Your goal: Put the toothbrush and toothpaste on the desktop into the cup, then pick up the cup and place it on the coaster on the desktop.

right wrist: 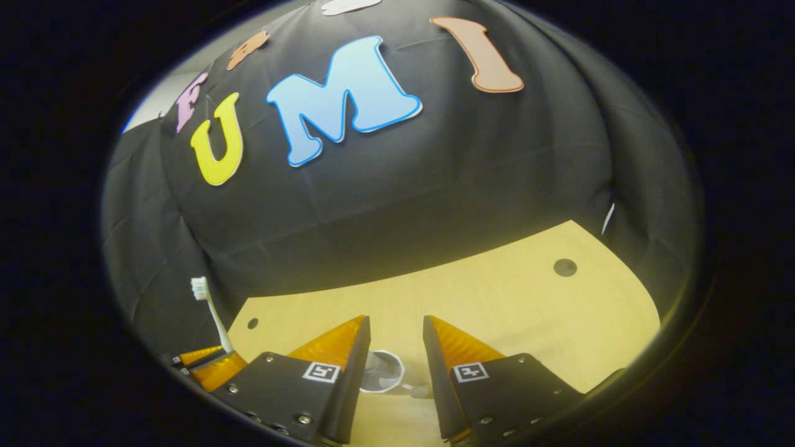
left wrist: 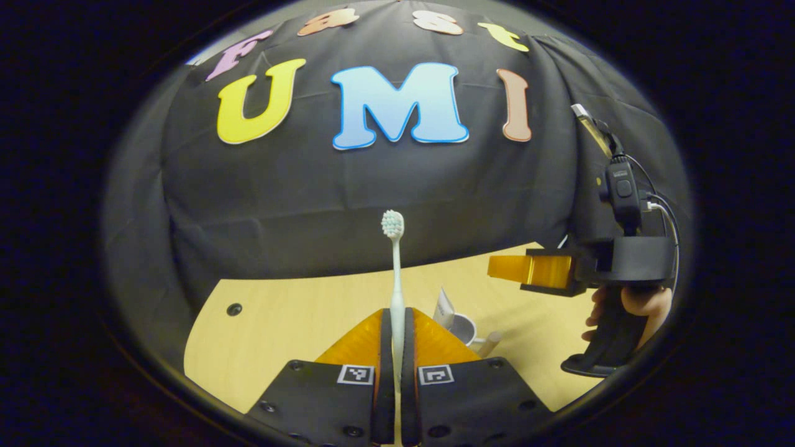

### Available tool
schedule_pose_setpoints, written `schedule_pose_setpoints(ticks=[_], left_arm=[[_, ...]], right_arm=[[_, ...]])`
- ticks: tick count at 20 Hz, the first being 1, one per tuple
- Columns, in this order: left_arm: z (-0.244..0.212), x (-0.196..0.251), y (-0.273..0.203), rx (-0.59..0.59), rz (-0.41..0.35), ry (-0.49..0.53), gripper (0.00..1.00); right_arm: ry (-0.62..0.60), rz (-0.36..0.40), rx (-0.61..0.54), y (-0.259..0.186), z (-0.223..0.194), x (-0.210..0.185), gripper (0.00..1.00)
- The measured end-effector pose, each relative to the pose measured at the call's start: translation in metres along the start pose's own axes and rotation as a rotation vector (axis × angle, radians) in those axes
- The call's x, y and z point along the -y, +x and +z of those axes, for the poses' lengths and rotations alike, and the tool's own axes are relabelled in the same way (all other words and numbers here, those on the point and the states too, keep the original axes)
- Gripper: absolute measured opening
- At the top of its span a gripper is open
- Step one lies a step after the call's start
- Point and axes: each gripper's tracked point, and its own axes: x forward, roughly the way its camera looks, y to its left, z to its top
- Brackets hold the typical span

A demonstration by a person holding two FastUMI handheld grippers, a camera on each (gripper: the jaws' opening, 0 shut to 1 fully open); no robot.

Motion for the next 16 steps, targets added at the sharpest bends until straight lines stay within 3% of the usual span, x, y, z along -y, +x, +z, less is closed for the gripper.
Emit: schedule_pose_setpoints(ticks=[16], left_arm=[[0.022,0.082,0.072,0.125,-0.148,0.118,0.12]], right_arm=[[0.068,-0.157,-0.009,-0.032,-0.006,0.086,0.52]])
